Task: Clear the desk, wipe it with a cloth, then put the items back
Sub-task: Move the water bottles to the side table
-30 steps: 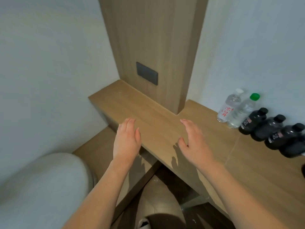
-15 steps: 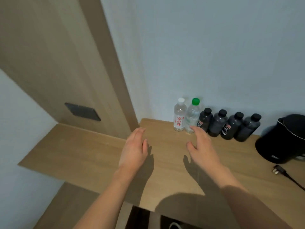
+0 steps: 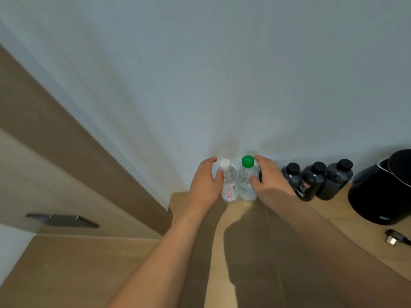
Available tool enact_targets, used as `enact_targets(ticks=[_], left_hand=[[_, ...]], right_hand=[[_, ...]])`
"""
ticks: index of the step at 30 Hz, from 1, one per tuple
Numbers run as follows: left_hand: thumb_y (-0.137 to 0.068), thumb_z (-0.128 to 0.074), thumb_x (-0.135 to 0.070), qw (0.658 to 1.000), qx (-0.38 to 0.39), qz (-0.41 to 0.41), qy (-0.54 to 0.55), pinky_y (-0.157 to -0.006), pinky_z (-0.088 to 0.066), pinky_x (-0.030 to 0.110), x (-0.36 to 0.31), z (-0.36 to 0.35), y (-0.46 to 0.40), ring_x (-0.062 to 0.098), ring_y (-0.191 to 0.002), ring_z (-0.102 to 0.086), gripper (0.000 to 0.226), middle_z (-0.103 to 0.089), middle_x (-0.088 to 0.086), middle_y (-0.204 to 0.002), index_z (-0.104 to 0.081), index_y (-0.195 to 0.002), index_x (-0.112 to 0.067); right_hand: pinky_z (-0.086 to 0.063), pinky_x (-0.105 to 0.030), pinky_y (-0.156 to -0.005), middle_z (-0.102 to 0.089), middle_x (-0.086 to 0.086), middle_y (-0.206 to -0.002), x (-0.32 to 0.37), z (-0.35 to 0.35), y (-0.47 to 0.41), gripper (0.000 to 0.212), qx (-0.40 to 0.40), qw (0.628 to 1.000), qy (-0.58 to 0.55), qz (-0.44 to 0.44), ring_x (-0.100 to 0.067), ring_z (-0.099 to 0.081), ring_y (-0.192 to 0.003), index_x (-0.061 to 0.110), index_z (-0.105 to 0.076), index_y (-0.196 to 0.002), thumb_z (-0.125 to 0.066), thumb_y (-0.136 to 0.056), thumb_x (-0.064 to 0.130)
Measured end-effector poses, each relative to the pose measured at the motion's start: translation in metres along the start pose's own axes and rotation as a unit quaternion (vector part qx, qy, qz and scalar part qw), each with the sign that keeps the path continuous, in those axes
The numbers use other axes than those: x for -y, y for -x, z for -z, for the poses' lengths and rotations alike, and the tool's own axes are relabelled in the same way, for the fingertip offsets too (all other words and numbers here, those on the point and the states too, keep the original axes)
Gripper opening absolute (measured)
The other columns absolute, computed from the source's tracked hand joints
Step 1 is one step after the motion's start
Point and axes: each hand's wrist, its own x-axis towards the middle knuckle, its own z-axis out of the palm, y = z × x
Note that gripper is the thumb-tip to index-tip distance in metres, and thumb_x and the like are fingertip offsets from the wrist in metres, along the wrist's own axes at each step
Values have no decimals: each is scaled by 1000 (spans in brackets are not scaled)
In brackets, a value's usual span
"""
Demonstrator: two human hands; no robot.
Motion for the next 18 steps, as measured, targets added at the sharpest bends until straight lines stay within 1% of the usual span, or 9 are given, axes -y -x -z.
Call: enact_targets(ticks=[2, 5, 8, 10, 12, 13, 15, 16, 18], left_hand=[[-102, -53, -31, 1000, 26, 0, 7, -105, -45, 37, 6, -14, -18, 19, -128, -53, 42, -54, 1, -142, -48, -142, -19], [-100, -55, -33, 997, 62, -16, 41, -94, -51, 41, 18, -28, -31, 16, -111, -59, 30, -59, -4, -122, -52, -128, -26], [-98, -56, -36, 994, 57, -27, 87, -92, -52, 38, 30, -31, -34, 6, -105, -58, 24, -57, -10, -117, -54, -121, -31], [-97, -56, -37, 993, 48, -36, 103, -93, -51, 36, 35, -32, -31, 4, -106, -57, 21, -57, -11, -117, -55, -118, -36], [-94, -55, -41, 992, 29, -45, 117, -91, -52, 37, 40, -34, -24, 6, -106, -56, 21, -56, -14, -115, -51, -113, -49], [-93, -54, -44, 991, 23, -43, 127, -90, -52, 40, 43, -35, -21, 9, -105, -57, 20, -57, -14, -114, -49, -111, -52], [-94, -54, -46, 988, 23, -44, 148, -89, -52, 46, 49, -37, -14, 18, -103, -59, 18, -59, -8, -112, -49, -111, -50], [-95, -54, -46, 987, 28, -49, 152, -89, -52, 46, 51, -37, -12, 20, -103, -59, 18, -59, -6, -112, -49, -112, -49], [-96, -52, -46, 985, 46, -48, 156, -89, -51, 38, 52, -31, -6, 18, -104, -59, 20, -60, -4, -112, -47, -115, -51]], right_hand=[[-24, -27, -112, -37, 0, -153, -3, -8, -20, 56, 4, 1000, -19, -20, -18, -36, -139, 18, -32, -151, -52, -99, 16], [-29, -23, -106, -45, 1, -144, -12, -21, -41, 50, 5, 999, -40, -21, -17, -42, -133, 18, -40, -146, -55, -99, 15], [-33, -22, -93, -52, 4, -125, -17, -27, -47, 32, -11, 999, -50, -11, -15, -49, -117, 18, -52, -129, -58, -98, 16], [-33, -18, -87, -52, 8, -118, -19, -29, -46, 28, -20, 997, -70, -11, -10, -49, -109, 19, -53, -124, -60, -97, 18], [-35, -11, -79, -55, 11, -112, -21, -31, -43, 26, -15, 995, -94, -10, -6, -51, -102, 22, -52, -121, -61, -97, 20], [-36, -7, -79, -57, 13, -110, -22, -33, -42, 25, -7, 994, -108, -11, -2, -52, -100, 26, -51, -120, -61, -97, 22], [-35, -2, -79, -59, 17, -107, -23, -38, -37, 23, -3, 991, -131, -14, 2, -53, -101, 29, -50, -118, -60, -98, 24], [-34, 0, -79, -60, 16, -107, -22, -39, -35, 21, -9, 991, -134, -12, 2, -54, -100, 27, -52, -118, -59, -98, 23], [-34, -1, -79, -60, 12, -105, -20, -40, -30, 17, -24, 992, -126, 0, 0, -54, -97, 22, -55, -115, -60, -98, 22]])
